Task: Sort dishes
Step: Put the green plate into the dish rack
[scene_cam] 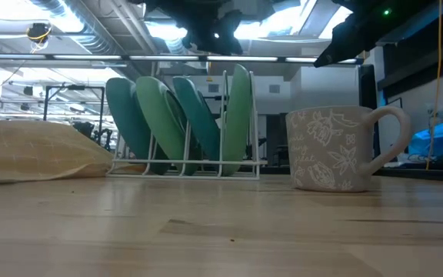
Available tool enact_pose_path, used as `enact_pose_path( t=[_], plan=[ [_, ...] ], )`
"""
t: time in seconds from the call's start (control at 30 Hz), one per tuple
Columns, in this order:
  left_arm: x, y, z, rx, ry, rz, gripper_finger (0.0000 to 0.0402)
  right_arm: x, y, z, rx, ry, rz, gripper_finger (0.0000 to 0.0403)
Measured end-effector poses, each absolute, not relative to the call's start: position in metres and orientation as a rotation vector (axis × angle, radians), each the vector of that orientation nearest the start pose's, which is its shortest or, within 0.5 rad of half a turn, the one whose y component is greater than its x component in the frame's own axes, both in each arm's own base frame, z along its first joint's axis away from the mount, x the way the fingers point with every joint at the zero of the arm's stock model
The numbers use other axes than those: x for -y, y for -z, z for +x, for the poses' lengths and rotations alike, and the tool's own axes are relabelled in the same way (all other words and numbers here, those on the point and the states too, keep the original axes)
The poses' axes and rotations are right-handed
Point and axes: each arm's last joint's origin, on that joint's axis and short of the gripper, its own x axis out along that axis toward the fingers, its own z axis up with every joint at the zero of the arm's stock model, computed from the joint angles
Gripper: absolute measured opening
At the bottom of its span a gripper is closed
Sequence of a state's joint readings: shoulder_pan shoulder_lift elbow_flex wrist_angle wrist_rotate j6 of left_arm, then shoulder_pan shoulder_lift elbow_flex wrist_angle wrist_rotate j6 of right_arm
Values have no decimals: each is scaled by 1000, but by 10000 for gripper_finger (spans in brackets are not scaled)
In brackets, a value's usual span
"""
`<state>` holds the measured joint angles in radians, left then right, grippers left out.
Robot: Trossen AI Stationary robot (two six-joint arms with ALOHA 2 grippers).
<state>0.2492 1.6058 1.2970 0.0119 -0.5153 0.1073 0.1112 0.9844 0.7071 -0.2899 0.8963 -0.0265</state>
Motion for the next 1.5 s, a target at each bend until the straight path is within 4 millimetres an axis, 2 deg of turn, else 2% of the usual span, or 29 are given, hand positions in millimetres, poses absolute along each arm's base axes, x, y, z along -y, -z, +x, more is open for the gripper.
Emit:
enact_pose_path(
  t=[0.2, 0.37, 0.5, 0.8, 1.1, 1.3, 1.5],
  plan=[
    [-109, -311, 369, -324, -721, 197, 191, 0, -268, 200, -507, 764, -278, 195],
    [-108, -301, 378, -372, -685, 332, 191, 0, -268, 200, -508, 764, -278, 195],
    [-107, -296, 376, -468, -664, 417, 191, 0, -268, 200, -507, 764, -276, 195],
    [-104, -296, 370, -584, -761, 544, 191, 0, -268, 199, -503, 769, -258, 195],
    [-98, -285, 364, -702, -768, 494, 191, 1, -266, 199, -525, 768, -268, 195],
    [-96, -295, 357, -687, -814, 472, 191, 1, -265, 198, -528, 768, -270, 195],
    [-100, -297, 345, -700, -868, 341, 191, 1, -265, 198, -531, 768, -271, 195]
  ],
)
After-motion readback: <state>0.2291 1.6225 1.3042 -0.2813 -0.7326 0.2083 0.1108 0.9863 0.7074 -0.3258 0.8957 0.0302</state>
